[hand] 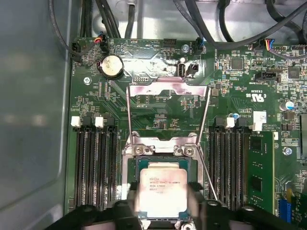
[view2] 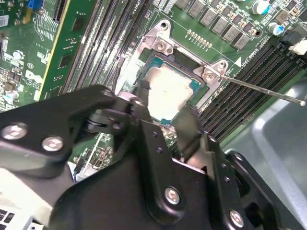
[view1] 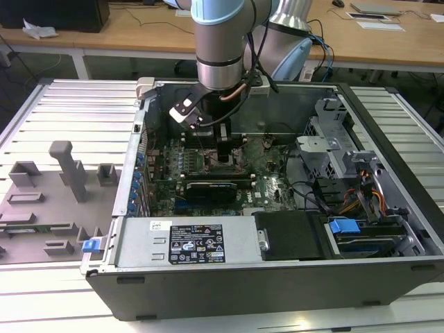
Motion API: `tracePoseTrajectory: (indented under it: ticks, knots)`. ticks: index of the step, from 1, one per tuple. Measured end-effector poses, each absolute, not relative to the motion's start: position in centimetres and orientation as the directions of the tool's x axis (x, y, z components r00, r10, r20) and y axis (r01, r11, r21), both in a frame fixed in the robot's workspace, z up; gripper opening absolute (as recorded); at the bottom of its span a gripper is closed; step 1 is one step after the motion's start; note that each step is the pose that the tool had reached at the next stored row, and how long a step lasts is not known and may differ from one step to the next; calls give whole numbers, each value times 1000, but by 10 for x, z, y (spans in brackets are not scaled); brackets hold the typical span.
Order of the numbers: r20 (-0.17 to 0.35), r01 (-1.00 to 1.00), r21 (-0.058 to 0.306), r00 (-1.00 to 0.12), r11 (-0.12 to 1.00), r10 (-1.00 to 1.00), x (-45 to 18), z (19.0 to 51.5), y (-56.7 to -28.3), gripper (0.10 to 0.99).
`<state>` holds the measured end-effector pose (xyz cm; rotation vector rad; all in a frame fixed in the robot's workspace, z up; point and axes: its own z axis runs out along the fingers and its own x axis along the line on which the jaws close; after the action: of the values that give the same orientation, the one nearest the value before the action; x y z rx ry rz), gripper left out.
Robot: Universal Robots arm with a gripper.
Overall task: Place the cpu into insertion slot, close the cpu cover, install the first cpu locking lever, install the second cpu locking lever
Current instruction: 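Place the cpu into insertion slot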
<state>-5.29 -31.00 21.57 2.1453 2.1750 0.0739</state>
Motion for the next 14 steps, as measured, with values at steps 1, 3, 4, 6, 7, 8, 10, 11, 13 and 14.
tracePoseTrajectory:
  ticks: [1,3,4,6,7,8,10,11,13,14]
  knots:
    - [-27,995,94,-12,15,1000,-53,216,-310,408]
    - [-28,995,95,-12,15,1000,-53,216,-310,290]
    - [-28,995,94,-12,15,1000,-53,216,-310,227]
    - [-28,995,94,-12,15,1000,-53,216,-310,169]
    - [-28,995,94,-12,15,1000,-53,216,-310,106]
    - [-29,995,94,-12,15,1000,-53,216,-310,106]
    - [-29,995,94,-12,15,1000,-53,216,-310,106]
    - [-25,996,91,-12,15,1000,-53,216,-310,106]
    - [10,997,78,-13,12,1000,-52,215,-311,106]
    - [10,997,78,-13,12,1000,-52,215,-311,106]
